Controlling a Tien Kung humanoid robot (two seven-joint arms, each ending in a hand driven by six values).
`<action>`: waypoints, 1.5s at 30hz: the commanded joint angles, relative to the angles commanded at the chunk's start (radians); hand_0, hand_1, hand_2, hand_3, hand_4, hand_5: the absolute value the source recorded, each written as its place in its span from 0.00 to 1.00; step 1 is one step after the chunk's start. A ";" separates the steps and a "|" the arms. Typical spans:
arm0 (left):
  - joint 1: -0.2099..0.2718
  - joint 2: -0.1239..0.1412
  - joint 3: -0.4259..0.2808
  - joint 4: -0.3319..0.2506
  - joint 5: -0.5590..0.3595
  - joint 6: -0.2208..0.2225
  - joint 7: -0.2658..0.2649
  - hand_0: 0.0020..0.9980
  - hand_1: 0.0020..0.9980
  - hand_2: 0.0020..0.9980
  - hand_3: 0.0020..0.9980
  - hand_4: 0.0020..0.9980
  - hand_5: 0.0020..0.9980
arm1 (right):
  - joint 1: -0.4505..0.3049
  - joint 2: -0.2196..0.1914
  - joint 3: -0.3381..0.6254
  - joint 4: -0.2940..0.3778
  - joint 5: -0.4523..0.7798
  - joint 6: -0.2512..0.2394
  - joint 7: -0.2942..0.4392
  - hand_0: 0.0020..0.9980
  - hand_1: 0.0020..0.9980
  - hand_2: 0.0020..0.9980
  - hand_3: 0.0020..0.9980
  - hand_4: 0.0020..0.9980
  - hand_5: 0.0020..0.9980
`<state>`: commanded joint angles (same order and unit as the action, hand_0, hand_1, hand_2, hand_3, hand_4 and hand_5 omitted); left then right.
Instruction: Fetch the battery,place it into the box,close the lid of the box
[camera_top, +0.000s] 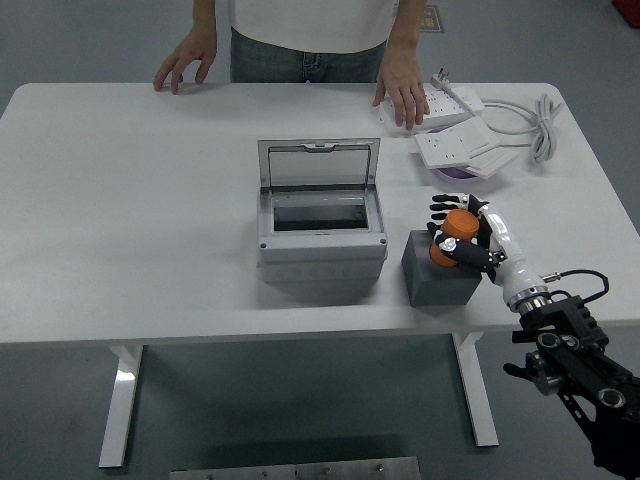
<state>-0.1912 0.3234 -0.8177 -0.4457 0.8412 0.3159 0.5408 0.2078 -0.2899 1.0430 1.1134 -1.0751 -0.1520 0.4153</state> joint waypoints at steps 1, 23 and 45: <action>0.000 0.000 -0.001 0.000 0.002 0.000 0.000 0.63 0.68 0.56 0.59 0.54 0.00 | 0.000 0.000 0.000 0.000 0.001 -0.001 0.000 0.51 0.61 0.62 0.59 0.64 0.00; 0.004 -0.005 -0.011 -0.001 0.028 -0.001 0.007 0.63 0.68 0.56 0.59 0.54 0.00 | 0.006 0.008 0.000 0.003 0.006 -0.021 0.008 0.50 0.58 0.61 0.57 0.59 0.00; 0.006 0.000 -0.009 0.000 0.025 0.003 0.002 0.64 0.69 0.56 0.59 0.54 0.00 | 0.007 0.004 -0.015 0.004 0.010 -0.023 0.013 0.33 0.46 0.53 0.56 0.55 0.00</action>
<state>-0.1850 0.3231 -0.8269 -0.4454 0.8664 0.3194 0.5430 0.2149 -0.2864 1.0279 1.1179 -1.0656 -0.1746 0.4285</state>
